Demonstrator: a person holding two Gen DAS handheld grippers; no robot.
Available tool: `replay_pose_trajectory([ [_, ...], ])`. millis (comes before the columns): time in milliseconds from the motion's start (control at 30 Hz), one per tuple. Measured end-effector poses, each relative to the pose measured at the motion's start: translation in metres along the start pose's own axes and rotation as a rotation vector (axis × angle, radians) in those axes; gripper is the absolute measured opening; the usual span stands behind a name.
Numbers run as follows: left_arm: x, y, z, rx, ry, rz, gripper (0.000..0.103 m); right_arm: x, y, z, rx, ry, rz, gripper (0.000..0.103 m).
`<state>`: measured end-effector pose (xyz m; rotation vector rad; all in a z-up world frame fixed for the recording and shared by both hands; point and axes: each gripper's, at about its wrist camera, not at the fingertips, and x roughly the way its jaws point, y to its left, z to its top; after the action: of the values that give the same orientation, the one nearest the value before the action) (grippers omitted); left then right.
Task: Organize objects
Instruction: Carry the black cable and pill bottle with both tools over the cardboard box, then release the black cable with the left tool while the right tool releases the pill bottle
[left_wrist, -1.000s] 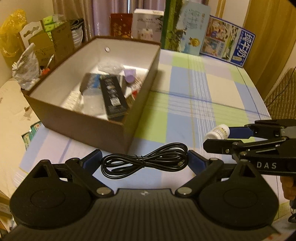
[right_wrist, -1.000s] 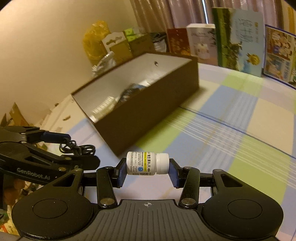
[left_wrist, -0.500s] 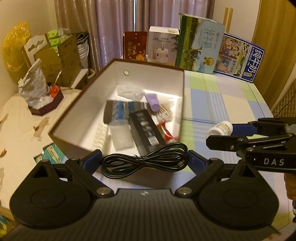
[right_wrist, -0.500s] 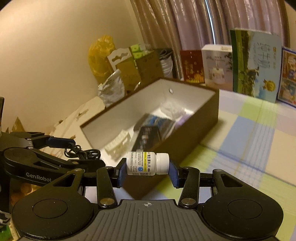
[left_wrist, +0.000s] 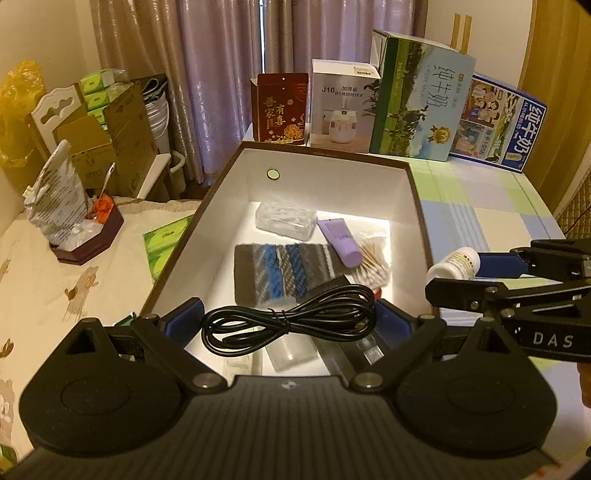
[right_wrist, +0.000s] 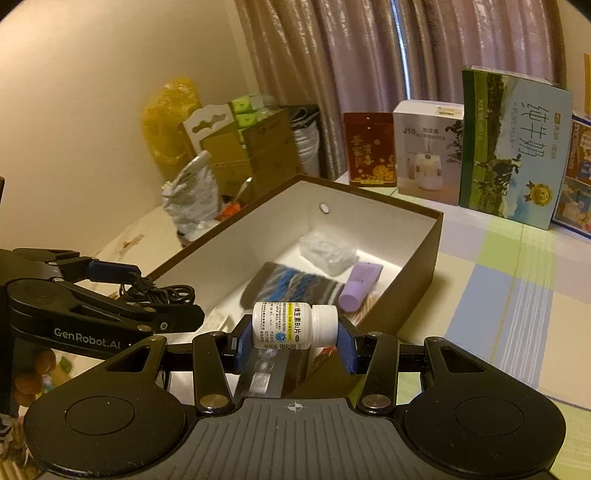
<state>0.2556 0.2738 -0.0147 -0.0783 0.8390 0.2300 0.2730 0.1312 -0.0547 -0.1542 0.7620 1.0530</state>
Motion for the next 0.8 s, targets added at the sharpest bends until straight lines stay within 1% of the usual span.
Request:
replay_pose_trajectory([
  [333, 0.048, 0.017, 0.031, 0.046, 0.021, -0.02, 0.095, 0.041, -0.007, 0.023, 0.017, 0.014, -0.067, 0.044],
  [800, 0.102, 0.029, 0.062, 0.1, 0.056, -0.039, 0.096, 0.077, -0.017, 0.04, 0.027, 0.039, -0.117, 0.044],
])
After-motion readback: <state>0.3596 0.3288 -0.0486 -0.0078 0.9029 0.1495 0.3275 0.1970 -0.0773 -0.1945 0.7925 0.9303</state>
